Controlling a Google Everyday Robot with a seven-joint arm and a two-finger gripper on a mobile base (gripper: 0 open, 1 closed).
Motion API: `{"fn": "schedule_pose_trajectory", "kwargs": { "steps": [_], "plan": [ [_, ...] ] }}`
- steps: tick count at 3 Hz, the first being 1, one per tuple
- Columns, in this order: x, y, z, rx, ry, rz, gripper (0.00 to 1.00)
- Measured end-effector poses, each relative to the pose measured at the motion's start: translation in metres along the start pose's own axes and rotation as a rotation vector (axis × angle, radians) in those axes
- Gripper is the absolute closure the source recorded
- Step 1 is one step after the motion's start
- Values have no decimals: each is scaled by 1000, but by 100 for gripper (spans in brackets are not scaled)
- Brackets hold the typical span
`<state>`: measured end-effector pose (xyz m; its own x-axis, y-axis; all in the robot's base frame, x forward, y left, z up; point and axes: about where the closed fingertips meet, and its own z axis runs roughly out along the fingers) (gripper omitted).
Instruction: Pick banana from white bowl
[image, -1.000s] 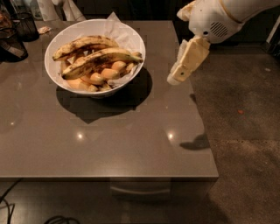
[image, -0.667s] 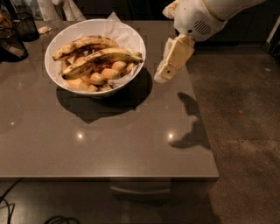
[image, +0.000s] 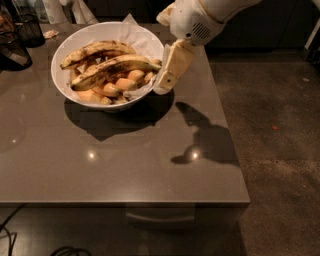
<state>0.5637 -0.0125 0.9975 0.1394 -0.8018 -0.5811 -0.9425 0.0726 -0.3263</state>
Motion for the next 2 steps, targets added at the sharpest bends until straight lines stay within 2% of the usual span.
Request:
{"fn": "schedule_pose_trajectory", "kwargs": {
  "steps": [2],
  "plan": [
    [-12,-15,38,-73,-23,-36,0]
  ]
}}
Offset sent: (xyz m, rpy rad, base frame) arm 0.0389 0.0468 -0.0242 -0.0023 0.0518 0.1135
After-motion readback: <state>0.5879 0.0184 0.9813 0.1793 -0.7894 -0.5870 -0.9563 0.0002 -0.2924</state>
